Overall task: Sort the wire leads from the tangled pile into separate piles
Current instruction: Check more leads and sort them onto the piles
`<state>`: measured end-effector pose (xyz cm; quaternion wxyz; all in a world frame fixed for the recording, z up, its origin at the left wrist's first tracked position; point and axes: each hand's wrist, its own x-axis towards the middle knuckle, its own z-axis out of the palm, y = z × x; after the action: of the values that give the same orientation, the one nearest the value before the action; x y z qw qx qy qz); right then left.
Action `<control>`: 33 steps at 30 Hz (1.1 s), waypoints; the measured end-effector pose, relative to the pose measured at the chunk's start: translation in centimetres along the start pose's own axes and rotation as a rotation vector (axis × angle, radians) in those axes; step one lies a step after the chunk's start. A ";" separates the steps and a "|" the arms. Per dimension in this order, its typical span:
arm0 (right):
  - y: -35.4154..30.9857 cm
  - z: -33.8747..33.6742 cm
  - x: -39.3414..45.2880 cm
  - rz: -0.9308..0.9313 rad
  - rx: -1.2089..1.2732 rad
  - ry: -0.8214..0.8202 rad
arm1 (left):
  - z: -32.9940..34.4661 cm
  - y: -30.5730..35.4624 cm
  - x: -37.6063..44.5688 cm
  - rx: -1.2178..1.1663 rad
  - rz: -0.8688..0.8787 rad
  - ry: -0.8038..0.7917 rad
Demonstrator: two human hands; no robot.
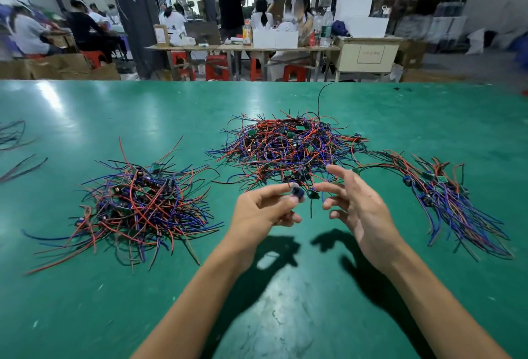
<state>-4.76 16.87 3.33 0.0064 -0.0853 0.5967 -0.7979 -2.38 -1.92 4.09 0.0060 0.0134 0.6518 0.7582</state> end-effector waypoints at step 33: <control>1.5 -0.2 0.1 -0.427 -0.523 0.124 | -1.7 2.4 0.1 0.348 0.405 -0.067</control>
<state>-5.06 16.61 1.91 -0.2193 -0.1584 0.7491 -0.6047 -2.48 -3.99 6.25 -0.1268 0.1693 0.7558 0.6198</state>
